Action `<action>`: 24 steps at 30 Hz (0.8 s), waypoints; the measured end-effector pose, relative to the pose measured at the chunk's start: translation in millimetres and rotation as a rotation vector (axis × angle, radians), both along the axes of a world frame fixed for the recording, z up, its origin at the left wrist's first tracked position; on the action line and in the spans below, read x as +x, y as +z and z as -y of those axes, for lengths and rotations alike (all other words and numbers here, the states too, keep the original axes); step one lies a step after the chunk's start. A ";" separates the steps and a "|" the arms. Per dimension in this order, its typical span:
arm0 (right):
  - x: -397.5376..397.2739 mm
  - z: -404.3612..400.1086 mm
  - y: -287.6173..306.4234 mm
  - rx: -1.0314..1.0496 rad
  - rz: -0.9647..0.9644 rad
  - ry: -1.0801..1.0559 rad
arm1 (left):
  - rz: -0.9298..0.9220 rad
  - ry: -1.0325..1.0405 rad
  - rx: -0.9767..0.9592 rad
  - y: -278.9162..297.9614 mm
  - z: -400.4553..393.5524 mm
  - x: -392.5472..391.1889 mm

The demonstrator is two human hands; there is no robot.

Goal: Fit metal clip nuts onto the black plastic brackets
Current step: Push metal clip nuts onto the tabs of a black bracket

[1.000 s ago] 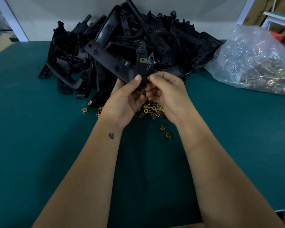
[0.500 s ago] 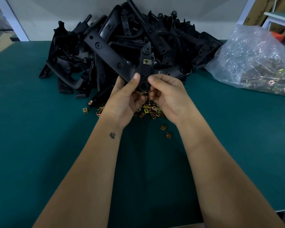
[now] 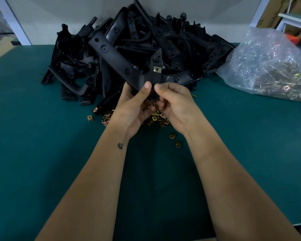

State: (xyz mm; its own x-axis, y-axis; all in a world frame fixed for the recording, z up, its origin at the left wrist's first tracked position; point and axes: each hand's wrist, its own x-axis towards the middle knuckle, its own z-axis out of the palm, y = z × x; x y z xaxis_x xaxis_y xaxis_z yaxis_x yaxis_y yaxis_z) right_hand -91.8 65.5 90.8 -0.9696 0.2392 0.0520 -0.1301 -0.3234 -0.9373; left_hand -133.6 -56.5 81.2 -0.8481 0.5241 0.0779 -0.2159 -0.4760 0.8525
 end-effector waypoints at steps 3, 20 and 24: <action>0.7 -1.1 -0.7 0.050 0.010 0.012 | -0.015 -0.002 -0.049 0.1 1.3 -0.5; -1.9 15.7 -0.7 0.495 -0.008 -0.292 | 0.026 0.174 0.012 -7.2 -2.2 -9.8; -2.4 18.1 -4.4 0.755 -0.039 -0.434 | 0.095 0.173 0.068 -7.7 -4.1 -11.0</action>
State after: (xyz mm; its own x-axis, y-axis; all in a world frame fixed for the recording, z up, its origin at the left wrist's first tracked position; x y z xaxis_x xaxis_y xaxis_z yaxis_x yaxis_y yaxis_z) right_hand -94.2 47.4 86.4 -0.7947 0.4756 0.3771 -0.1340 0.4685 -0.8733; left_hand -144.6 -52.4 73.5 -0.9303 0.3660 0.0238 -0.2034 -0.5689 0.7969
